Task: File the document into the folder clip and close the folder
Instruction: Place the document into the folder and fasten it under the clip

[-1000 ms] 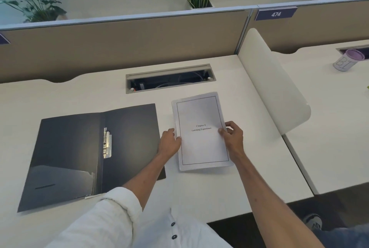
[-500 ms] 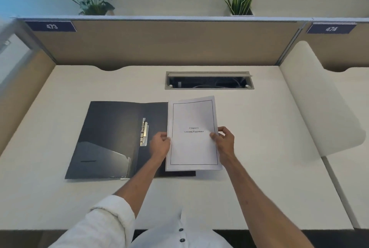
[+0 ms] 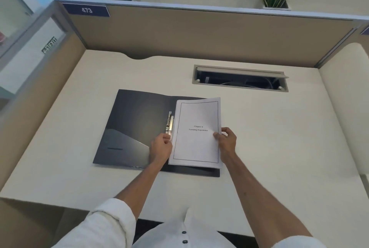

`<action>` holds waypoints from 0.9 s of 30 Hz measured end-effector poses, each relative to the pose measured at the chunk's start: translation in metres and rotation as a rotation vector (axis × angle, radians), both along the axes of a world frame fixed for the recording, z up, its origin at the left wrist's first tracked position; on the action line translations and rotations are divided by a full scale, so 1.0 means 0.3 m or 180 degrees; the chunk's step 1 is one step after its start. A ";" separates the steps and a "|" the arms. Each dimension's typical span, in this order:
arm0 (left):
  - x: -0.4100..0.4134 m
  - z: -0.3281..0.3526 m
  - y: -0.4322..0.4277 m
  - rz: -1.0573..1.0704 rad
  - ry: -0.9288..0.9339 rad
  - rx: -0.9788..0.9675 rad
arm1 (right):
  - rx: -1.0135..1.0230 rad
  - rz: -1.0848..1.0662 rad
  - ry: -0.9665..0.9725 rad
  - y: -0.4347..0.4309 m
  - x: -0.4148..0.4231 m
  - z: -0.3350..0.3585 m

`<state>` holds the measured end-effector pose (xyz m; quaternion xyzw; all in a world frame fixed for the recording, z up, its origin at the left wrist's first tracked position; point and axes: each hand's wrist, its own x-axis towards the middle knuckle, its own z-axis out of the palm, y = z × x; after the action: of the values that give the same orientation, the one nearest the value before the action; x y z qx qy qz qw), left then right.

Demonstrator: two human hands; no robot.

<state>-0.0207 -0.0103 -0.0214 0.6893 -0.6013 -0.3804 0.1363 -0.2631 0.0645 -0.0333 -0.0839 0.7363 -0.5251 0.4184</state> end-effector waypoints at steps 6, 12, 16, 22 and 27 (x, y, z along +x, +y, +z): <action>0.032 -0.026 -0.006 -0.0146 -0.0168 -0.0101 | 0.0131 0.0054 0.0103 -0.041 0.012 -0.036; 0.039 -0.037 -0.009 -0.0306 -0.0191 -0.0217 | 0.0472 0.0220 0.0549 -0.070 0.035 -0.031; 0.031 -0.042 -0.004 -0.0309 -0.0263 -0.0379 | 0.0814 0.0660 0.1122 -0.078 0.038 -0.009; 0.019 -0.038 0.008 -0.0228 -0.0263 -0.0452 | 0.1206 0.1002 0.1869 -0.078 0.018 0.021; 0.009 -0.030 0.023 -0.0226 -0.0336 -0.0496 | 0.1177 0.1085 0.2134 -0.056 0.032 0.015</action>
<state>-0.0180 -0.0034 -0.0304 0.6739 -0.6595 -0.3002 0.1442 -0.2536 0.0478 -0.0288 -0.2943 0.8892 -0.2509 0.2444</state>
